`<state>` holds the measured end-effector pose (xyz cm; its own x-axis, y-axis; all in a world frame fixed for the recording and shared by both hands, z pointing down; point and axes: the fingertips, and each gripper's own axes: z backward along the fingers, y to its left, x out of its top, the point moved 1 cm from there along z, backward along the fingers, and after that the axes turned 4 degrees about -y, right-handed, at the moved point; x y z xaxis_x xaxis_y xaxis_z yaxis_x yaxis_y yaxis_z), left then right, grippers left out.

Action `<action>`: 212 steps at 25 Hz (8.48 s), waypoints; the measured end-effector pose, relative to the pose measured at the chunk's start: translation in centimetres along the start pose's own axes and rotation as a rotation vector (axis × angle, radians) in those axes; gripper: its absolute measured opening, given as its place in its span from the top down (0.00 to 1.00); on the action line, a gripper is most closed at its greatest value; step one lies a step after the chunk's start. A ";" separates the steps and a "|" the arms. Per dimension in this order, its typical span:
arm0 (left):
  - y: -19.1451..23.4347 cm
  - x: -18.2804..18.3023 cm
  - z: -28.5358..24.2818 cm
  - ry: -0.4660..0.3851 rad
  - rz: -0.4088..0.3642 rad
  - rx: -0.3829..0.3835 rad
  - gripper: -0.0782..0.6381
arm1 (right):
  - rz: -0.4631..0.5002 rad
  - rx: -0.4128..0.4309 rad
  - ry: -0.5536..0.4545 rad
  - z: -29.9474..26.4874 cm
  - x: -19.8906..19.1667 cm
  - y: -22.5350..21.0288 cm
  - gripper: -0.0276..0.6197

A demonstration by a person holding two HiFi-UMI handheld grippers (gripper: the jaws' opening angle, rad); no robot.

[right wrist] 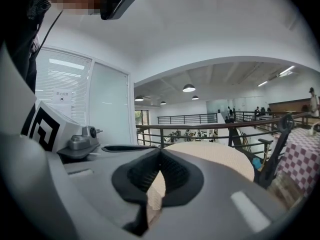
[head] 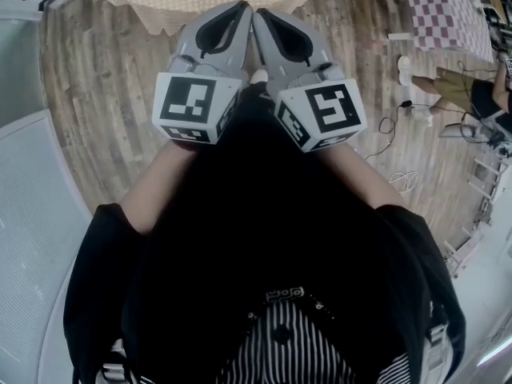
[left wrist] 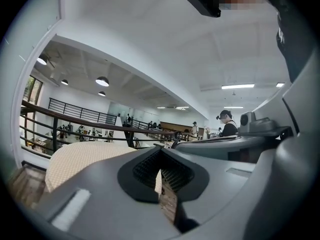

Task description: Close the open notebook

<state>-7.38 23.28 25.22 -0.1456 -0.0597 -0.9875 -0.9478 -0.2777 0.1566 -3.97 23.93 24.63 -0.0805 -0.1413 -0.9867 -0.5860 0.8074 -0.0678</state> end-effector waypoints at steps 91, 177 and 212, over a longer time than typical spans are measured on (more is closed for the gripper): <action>18.2 -12.4 -43.6 0.401 0.292 -0.121 0.89 | -0.312 -0.083 0.292 -31.5 -8.1 -36.2 0.96; 20.8 -36.8 -40.8 0.918 0.331 -0.403 0.89 | -0.742 0.000 0.687 -28.9 -28.8 -40.4 0.54; 27.2 -30.0 -35.8 0.516 0.841 -0.196 0.89 | -0.640 0.448 0.703 -34.3 -24.4 -22.8 0.59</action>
<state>-18.67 -16.77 59.64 -0.5618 -0.7040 -0.4345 -0.5231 -0.1046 0.8458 -16.31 -10.63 55.36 -0.3954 -0.8013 -0.4490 -0.3444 0.5825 -0.7363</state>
